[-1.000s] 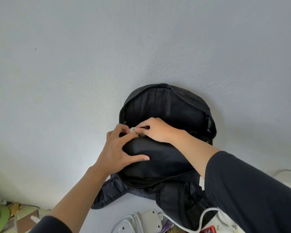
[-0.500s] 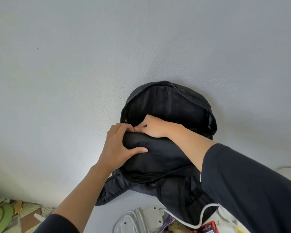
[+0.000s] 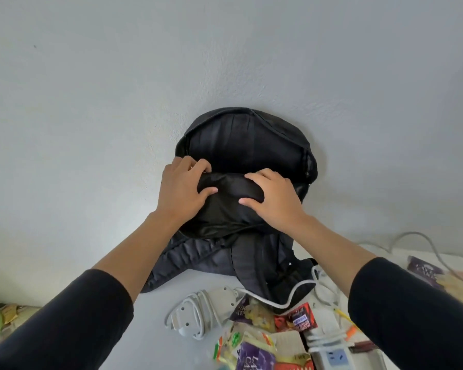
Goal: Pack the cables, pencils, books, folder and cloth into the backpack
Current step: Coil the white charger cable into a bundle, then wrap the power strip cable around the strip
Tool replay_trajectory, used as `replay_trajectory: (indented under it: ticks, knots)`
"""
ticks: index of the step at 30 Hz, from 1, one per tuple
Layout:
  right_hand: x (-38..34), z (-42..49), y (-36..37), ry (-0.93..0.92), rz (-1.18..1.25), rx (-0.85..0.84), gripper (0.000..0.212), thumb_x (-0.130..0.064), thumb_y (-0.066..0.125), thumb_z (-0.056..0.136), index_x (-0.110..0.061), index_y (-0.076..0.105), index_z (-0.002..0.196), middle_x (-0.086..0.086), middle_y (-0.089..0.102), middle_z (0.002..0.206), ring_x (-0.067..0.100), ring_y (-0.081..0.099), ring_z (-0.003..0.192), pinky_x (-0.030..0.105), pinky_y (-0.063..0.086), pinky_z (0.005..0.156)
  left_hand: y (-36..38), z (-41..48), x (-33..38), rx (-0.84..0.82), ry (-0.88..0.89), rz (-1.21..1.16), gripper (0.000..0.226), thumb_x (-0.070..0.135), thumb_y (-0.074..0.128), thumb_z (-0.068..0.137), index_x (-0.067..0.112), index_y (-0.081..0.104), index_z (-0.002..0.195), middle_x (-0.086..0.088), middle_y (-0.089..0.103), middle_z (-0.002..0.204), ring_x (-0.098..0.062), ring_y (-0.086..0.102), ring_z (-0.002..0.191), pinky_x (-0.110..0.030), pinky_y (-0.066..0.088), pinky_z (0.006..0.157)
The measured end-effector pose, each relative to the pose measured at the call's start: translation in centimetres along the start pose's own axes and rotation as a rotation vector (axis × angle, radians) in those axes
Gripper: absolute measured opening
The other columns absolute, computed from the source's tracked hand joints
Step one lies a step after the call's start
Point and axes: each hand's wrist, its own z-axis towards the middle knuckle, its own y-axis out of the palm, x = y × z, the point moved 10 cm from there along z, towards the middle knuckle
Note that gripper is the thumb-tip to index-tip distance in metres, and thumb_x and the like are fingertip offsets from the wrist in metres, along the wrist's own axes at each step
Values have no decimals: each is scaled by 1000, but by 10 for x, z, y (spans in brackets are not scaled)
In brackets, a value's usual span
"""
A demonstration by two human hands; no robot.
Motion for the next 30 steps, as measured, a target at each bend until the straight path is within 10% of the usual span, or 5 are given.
replay_trajectory:
  ticks: [9,15,20,24,30]
  knots:
    - [-73,-114,-39,-327,172,275,7,-13,65,97,-9,71,95,1,61,89,15,55,77,31,45,71,-61,-95,70,168,180,-361,7,1,71,87,7,70,86,-3,58,93,-22,54,86,-29,44,77]
    - [-84,-162,16,-323,48,-34,21,-18,55,98,-16,66,80,-7,50,59,16,40,51,31,41,56,2,-179,39,-351,-134,-453,16,38,71,94,37,61,106,16,59,90,-7,55,84,-25,45,74]
    - [-70,-186,66,-119,-126,-286,25,-29,45,98,-19,65,110,-1,65,98,26,64,72,39,50,63,69,-242,26,-773,-45,165,105,100,28,72,38,26,156,2,52,134,-24,54,121,-43,40,99]
    - [-54,-200,84,56,-245,-375,49,-31,45,103,-17,39,150,1,42,149,36,68,86,37,42,65,79,-235,16,-700,-56,173,83,78,55,81,36,30,148,4,54,124,-24,57,115,-39,38,96]
    - [-41,-195,78,178,-113,-335,35,-38,42,103,-15,62,121,0,53,114,30,65,91,38,49,73,57,-226,13,-667,-284,-348,58,36,81,75,35,48,122,6,57,100,-14,55,81,-29,42,69]
